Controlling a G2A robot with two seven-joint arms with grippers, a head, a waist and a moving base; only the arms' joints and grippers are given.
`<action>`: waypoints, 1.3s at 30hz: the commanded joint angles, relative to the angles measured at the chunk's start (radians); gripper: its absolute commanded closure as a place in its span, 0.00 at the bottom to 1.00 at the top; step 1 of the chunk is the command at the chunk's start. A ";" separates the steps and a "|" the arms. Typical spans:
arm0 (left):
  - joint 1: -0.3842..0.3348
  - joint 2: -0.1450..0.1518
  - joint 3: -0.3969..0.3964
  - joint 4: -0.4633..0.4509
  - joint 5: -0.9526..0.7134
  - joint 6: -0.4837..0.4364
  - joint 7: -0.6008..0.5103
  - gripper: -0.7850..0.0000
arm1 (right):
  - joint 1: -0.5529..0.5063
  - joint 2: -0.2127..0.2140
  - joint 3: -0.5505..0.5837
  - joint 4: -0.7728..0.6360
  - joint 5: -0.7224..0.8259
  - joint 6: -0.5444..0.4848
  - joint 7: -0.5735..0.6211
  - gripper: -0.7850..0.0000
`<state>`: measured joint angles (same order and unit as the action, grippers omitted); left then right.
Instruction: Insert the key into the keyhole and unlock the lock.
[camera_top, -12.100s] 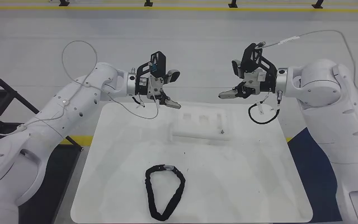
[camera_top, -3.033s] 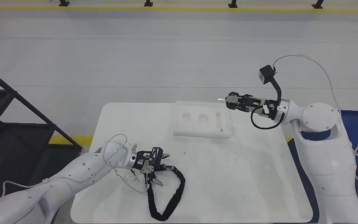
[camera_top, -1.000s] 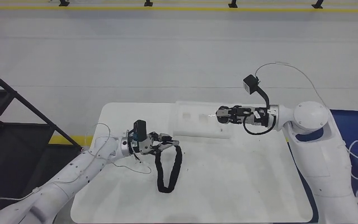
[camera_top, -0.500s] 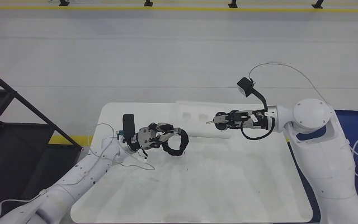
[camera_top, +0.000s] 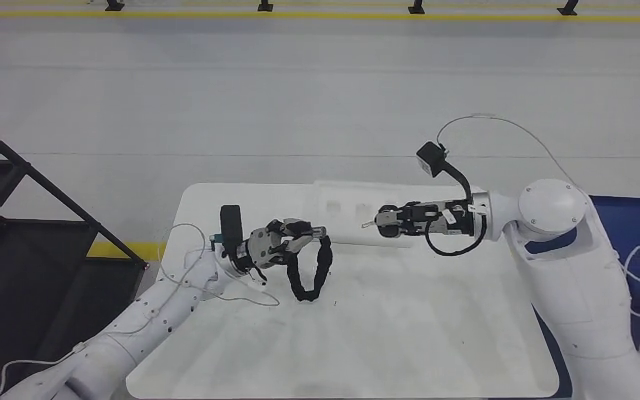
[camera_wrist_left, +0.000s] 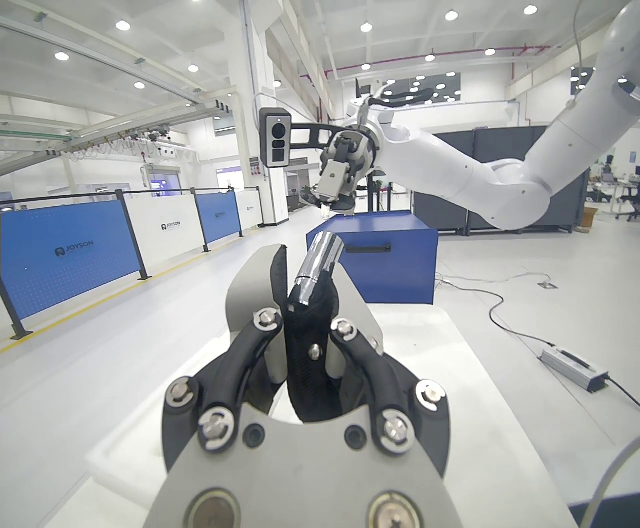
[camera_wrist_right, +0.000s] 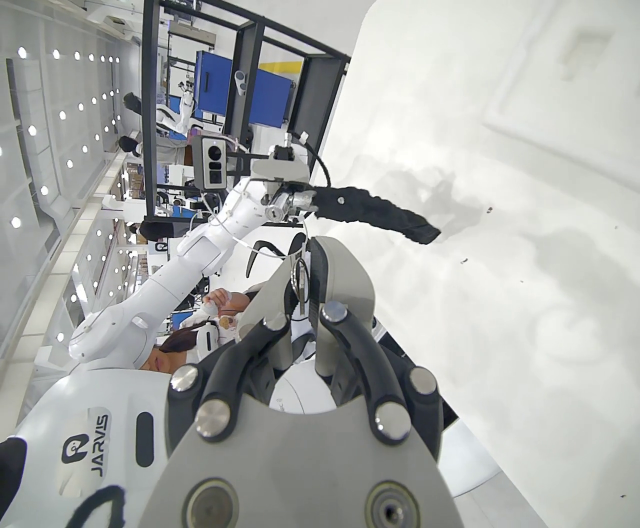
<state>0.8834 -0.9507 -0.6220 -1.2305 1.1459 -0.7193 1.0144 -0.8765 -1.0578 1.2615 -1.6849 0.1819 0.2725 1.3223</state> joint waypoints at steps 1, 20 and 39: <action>0.021 -0.008 -0.004 -0.004 -0.037 0.026 0.005 1.00 | 0.001 0.000 -0.014 -0.018 0.019 0.026 0.013 1.00; 0.016 -0.102 0.050 -0.005 0.048 0.033 0.120 1.00 | 0.043 0.012 -0.212 0.084 0.280 0.102 0.124 1.00; 0.017 -0.109 0.062 -0.036 0.047 -0.017 0.069 1.00 | 0.087 0.028 -0.251 0.118 0.270 0.051 0.108 1.00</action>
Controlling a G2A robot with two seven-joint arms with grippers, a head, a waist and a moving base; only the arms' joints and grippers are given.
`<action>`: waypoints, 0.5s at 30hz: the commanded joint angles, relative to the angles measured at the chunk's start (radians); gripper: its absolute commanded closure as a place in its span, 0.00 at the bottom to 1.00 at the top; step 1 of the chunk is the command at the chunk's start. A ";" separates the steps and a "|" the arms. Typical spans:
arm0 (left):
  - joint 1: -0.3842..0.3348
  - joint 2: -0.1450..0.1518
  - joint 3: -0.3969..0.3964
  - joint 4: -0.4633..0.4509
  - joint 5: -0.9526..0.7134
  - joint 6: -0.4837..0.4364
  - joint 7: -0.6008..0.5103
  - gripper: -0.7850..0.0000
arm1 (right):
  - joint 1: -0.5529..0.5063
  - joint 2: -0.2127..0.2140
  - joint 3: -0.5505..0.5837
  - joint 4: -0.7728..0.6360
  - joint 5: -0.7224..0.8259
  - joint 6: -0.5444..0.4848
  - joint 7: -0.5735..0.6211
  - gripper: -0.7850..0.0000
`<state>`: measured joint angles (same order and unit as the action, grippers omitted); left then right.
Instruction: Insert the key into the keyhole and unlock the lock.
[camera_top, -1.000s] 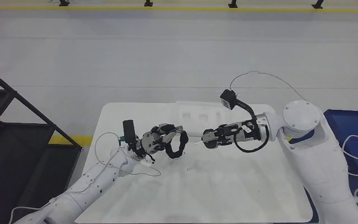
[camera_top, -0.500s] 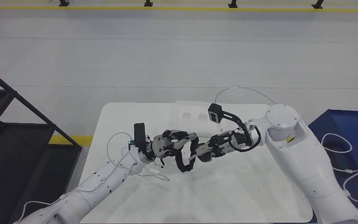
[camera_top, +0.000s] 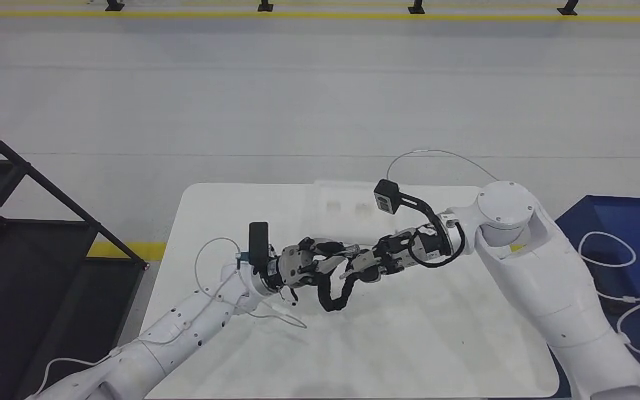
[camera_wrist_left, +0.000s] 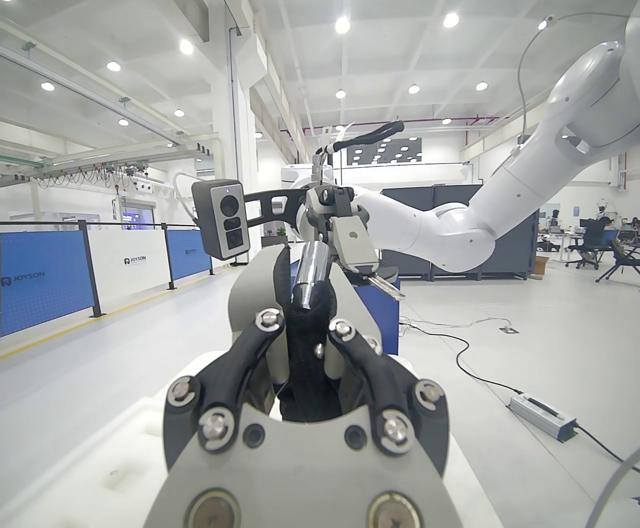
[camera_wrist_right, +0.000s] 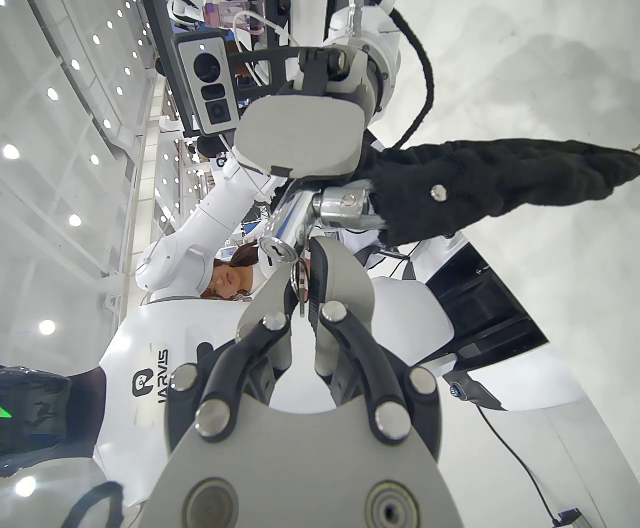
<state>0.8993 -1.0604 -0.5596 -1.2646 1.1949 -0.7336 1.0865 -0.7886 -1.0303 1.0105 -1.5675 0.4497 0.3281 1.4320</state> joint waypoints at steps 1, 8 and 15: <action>0.002 0.001 0.000 -0.003 -0.004 -0.007 -0.007 1.00 | 0.000 0.000 0.000 -0.002 0.005 -0.015 -0.005 1.00; 0.007 0.004 0.005 -0.008 -0.013 -0.036 -0.036 1.00 | 0.003 0.002 0.006 -0.016 0.023 -0.066 -0.005 1.00; 0.009 0.005 0.007 -0.015 -0.022 -0.059 -0.059 1.00 | 0.005 0.001 -0.002 -0.019 0.038 -0.081 -0.007 1.00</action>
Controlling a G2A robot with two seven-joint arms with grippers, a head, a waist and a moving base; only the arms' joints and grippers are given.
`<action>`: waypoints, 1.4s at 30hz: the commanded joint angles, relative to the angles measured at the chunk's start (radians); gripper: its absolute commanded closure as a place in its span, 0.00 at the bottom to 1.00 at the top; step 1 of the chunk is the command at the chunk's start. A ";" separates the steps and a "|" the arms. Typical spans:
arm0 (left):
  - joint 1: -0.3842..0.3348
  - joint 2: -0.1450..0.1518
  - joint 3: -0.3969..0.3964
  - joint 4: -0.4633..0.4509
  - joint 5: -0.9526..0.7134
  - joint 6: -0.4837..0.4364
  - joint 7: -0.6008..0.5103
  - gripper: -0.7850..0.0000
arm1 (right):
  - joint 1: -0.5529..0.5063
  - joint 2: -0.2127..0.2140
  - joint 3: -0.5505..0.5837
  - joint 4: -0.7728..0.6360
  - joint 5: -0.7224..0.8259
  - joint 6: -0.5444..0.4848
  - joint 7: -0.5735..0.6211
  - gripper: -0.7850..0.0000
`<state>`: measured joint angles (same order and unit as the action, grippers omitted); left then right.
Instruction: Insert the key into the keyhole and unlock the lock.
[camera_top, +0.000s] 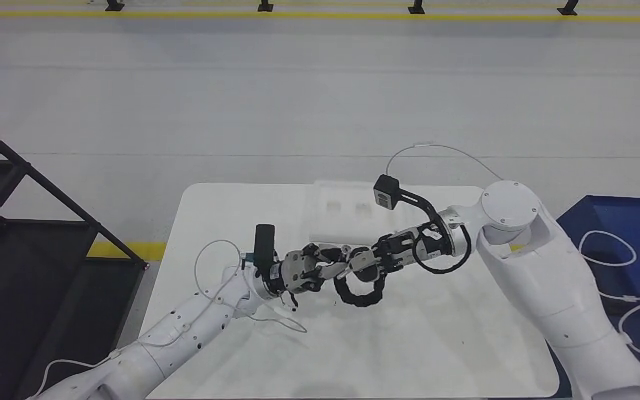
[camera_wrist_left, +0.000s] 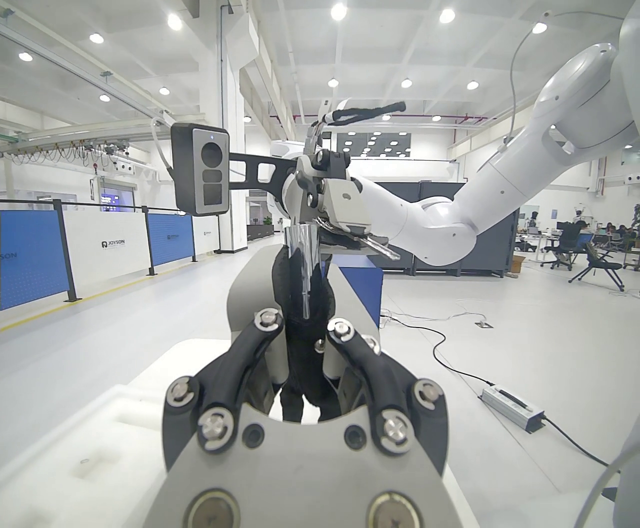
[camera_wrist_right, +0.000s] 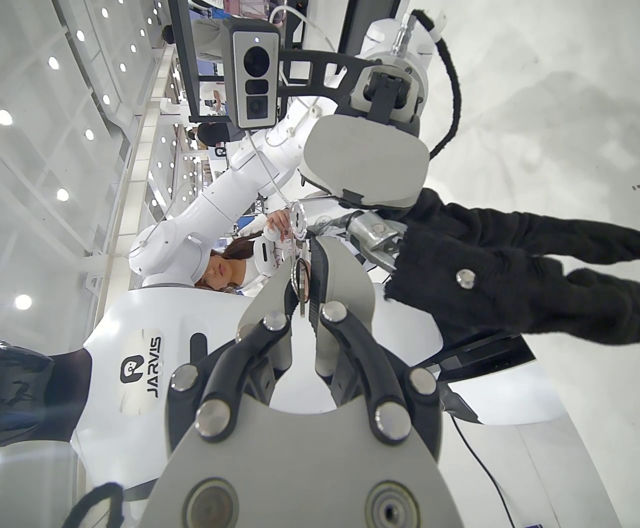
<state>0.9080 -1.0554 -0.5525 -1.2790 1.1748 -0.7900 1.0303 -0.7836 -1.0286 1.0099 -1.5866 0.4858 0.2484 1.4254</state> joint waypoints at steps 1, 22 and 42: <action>0.001 0.000 0.000 -0.001 -0.004 -0.006 -0.006 1.00 | 0.000 0.000 -0.002 0.001 0.007 -0.003 -0.002 1.00; 0.001 -0.003 -0.022 0.058 0.077 0.023 0.023 1.00 | 0.018 0.009 0.016 -0.012 -0.011 -0.006 -0.033 1.00; 0.014 0.053 0.015 0.084 0.250 0.275 0.275 1.00 | -0.026 0.067 0.094 -0.314 -0.458 0.012 -0.154 1.00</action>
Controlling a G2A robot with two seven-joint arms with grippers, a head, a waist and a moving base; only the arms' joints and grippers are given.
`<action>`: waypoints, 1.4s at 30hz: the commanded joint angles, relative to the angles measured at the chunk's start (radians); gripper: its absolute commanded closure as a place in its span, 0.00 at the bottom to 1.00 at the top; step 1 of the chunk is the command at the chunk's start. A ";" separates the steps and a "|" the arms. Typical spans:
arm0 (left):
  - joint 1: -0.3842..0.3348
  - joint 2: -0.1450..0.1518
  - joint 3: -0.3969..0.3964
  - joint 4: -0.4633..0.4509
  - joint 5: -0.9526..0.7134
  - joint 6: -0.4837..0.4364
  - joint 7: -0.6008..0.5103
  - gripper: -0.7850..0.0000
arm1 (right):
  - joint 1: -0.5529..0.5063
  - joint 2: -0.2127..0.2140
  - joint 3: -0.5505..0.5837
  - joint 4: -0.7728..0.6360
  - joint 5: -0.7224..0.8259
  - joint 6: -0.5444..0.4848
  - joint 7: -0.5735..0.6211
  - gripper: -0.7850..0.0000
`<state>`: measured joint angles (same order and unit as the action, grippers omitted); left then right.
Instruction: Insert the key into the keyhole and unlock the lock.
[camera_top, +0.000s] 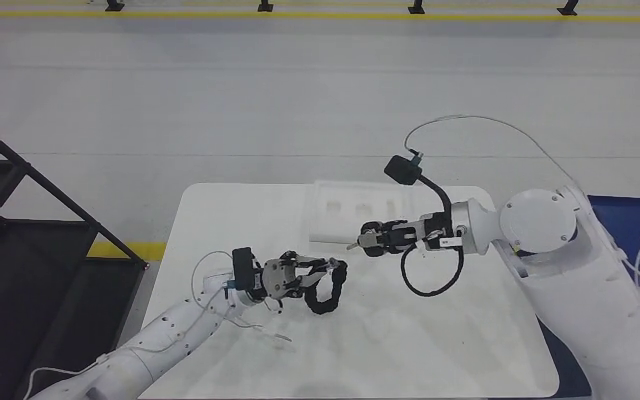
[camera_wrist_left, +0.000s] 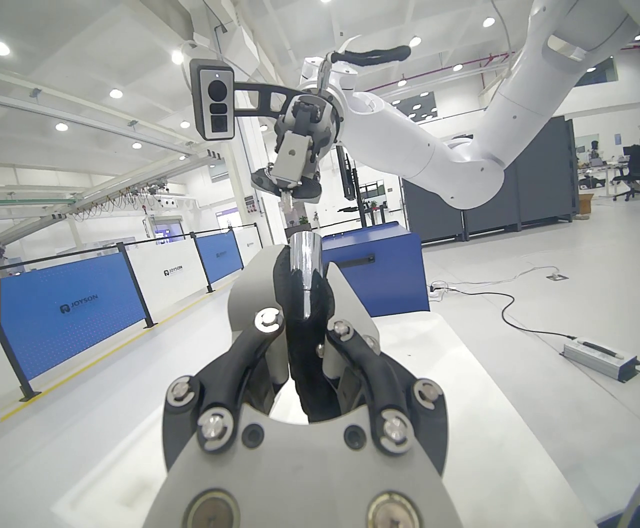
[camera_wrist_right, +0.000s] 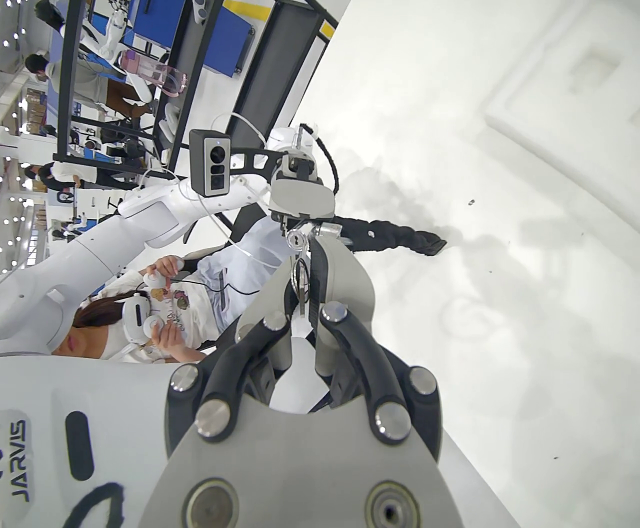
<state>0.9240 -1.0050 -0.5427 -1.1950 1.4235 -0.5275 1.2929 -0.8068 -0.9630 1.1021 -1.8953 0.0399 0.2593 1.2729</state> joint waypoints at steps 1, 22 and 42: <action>-0.006 0.006 0.010 0.001 0.006 0.026 0.026 1.00 | -0.003 0.002 0.003 -0.007 -0.017 0.002 -0.003 1.00; -0.087 -0.022 0.123 0.106 0.026 0.186 0.185 1.00 | -0.012 0.005 -0.030 -0.113 -0.048 -0.001 -0.011 1.00; -0.101 -0.054 0.157 0.181 0.030 0.196 0.185 1.00 | -0.032 0.007 -0.065 -0.127 -0.117 -0.005 -0.046 1.00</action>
<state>0.8205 -1.0586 -0.3851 -1.0132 1.4553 -0.3334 1.4865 -0.8309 -0.9567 1.0385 -2.0200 -0.0706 0.2577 1.2386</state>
